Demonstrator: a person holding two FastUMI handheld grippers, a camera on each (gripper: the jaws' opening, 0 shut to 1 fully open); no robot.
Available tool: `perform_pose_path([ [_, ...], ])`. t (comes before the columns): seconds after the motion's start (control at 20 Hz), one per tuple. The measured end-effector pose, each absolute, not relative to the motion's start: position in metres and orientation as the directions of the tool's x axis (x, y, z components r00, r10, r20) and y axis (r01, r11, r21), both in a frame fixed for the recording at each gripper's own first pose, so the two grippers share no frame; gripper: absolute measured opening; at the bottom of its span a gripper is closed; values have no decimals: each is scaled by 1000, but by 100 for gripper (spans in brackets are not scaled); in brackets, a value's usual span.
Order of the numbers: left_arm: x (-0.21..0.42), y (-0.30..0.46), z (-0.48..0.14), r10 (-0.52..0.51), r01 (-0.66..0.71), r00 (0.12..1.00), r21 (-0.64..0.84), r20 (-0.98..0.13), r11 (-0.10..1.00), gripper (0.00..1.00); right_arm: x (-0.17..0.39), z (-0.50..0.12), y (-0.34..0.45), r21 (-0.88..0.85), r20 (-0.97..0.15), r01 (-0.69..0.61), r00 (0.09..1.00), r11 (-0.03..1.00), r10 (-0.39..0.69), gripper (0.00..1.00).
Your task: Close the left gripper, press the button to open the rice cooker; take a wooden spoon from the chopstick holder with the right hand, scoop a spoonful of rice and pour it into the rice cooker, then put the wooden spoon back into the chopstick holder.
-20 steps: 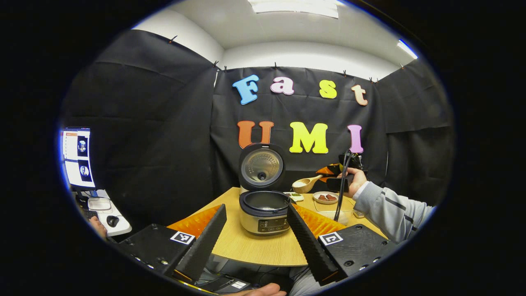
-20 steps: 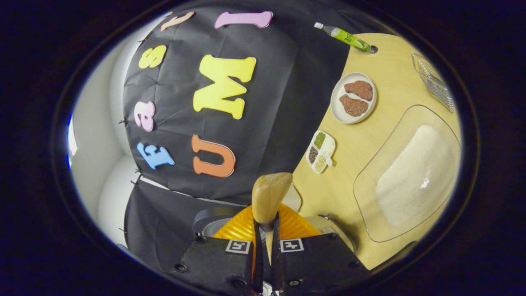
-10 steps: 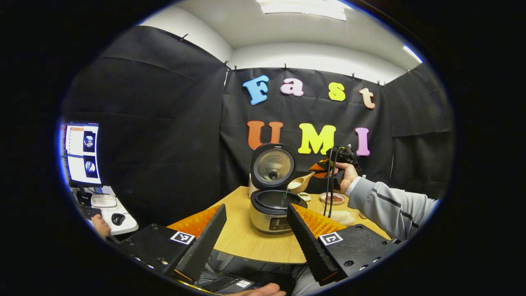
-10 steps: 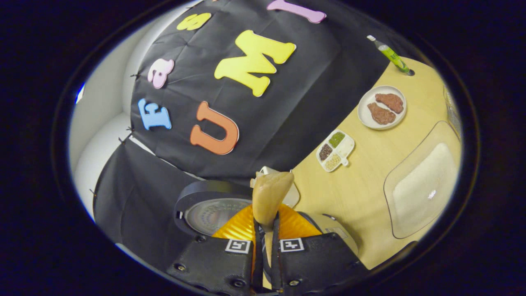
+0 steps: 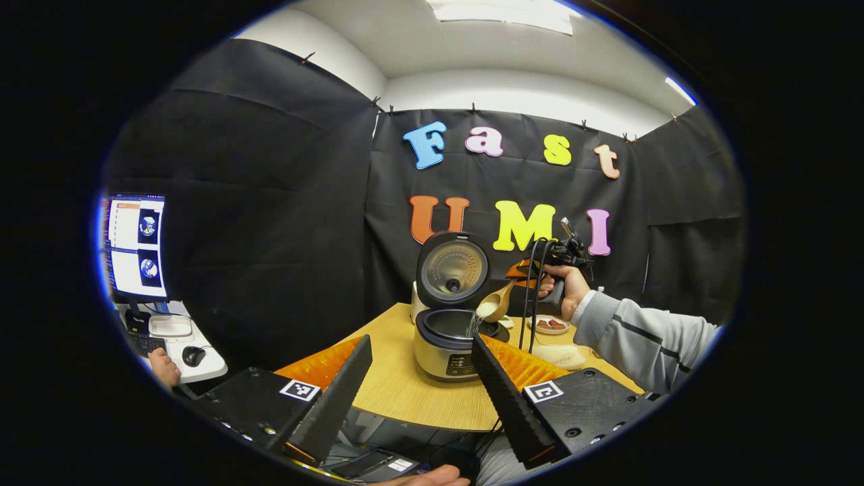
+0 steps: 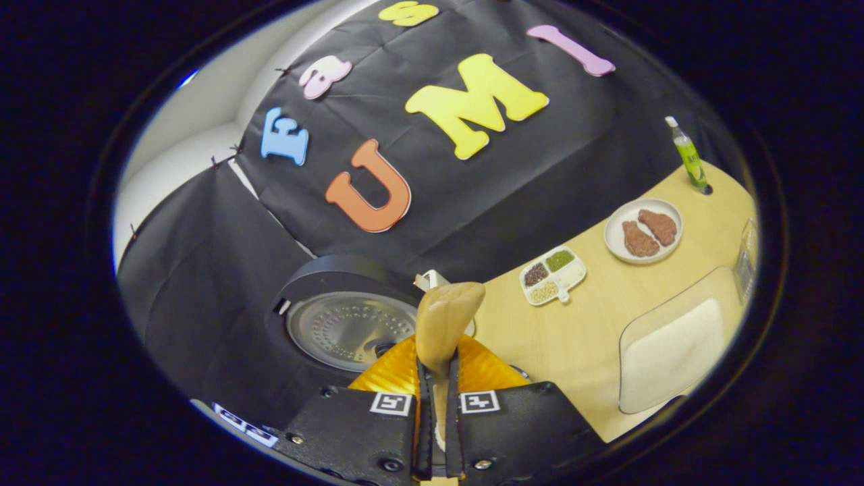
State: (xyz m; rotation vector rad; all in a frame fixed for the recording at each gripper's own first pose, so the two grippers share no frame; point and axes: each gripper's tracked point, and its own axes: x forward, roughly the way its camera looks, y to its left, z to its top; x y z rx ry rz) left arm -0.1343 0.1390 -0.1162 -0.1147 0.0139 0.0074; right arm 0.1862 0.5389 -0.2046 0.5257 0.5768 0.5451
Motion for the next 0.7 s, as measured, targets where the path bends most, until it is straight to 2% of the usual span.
perform_pose_path([
  [0.15,-135,134,-114,1,-2,1000,-104,-11,995,94,181,-202,547,462,-365,-421,712,781,600,13],
  [0.45,-136,125,-113,-18,17,1000,-90,-11,996,94,162,-186,569,189,-316,-565,739,803,595,13],
  [0.7,-133,123,-112,-23,22,1000,-107,-8,994,95,161,-176,578,-87,-243,-604,784,792,571,13],
])
